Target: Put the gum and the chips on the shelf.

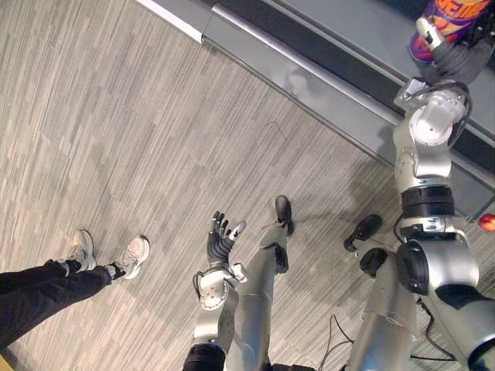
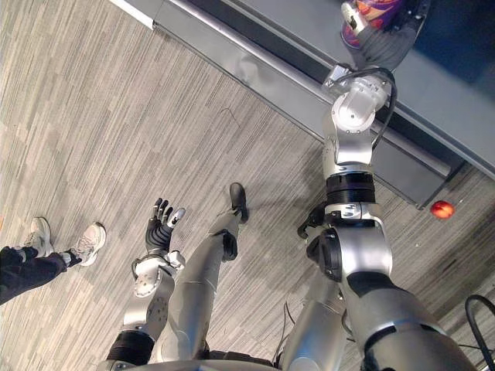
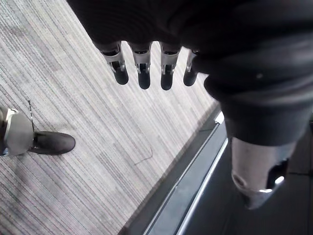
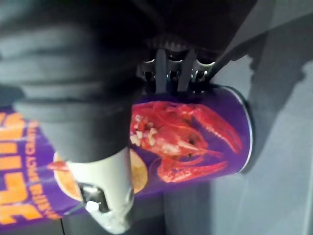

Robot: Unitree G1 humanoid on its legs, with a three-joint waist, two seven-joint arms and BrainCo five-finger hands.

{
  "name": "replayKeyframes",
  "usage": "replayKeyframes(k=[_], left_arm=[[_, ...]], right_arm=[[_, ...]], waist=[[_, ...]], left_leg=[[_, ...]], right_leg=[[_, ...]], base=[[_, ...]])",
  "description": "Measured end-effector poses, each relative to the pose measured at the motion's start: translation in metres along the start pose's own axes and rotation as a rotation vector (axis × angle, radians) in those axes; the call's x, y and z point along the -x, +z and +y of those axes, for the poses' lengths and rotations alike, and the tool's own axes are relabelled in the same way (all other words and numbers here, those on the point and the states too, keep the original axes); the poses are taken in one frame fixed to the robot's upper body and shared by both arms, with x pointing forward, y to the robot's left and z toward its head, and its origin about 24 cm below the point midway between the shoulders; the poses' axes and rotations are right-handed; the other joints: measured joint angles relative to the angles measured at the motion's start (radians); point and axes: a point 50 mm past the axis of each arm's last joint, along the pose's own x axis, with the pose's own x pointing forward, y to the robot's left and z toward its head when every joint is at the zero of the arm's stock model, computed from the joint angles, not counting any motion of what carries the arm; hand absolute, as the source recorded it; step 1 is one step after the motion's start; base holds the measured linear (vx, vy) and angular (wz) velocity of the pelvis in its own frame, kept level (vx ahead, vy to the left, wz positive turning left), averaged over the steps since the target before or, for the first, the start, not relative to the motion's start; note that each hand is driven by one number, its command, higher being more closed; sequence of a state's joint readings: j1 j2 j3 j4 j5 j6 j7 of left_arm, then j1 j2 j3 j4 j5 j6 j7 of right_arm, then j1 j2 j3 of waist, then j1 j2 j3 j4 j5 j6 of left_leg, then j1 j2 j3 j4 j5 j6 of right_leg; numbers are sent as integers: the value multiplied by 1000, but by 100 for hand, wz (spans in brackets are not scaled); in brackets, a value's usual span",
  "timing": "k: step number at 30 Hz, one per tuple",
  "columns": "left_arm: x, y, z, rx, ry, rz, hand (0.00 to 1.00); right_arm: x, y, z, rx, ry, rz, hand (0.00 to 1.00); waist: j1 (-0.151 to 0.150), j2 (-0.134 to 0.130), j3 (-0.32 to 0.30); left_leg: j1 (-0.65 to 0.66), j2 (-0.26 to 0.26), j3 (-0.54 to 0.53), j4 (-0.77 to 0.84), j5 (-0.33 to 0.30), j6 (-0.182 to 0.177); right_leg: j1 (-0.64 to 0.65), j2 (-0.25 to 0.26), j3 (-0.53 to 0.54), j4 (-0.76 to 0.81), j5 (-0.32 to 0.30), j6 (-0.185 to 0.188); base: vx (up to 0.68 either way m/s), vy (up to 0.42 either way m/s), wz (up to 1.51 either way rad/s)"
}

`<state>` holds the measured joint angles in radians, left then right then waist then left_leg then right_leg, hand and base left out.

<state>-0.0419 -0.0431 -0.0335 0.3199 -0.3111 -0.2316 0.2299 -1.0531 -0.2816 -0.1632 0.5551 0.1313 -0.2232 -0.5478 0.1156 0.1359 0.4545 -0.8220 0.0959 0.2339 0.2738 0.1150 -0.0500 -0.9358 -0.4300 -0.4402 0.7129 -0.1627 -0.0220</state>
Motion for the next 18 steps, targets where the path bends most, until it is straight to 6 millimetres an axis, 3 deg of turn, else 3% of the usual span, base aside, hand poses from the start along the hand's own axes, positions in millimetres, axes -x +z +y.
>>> replayKeyframes(k=[6, 10, 18], left_arm=[[0, -2, 0, -2, -1, 8, 0], [1, -4, 2, -7, -4, 15, 0], [4, -13, 7, -22, 9, 58, 0]], right_arm=[[8, -10, 0, 14, 21, 32, 0], [15, -22, -3, 30, 20, 71, 0], [36, -47, -12, 59, 17, 157, 0]], waist=[[0, -1, 0], [1, -26, -13], [1, -34, -19]], left_leg=[[9, 15, 1, 9, -3, -3], [13, 21, 0, 15, -6, -6], [33, 53, 1, 74, -47, -3]], right_leg=[[16, 16, -3, -12, 0, 0], [22, 25, -2, -14, 0, 0], [72, 54, -1, -32, -2, 7]], base=[[-54, -24, -6], [-40, -23, -3], [-29, -28, -10]])
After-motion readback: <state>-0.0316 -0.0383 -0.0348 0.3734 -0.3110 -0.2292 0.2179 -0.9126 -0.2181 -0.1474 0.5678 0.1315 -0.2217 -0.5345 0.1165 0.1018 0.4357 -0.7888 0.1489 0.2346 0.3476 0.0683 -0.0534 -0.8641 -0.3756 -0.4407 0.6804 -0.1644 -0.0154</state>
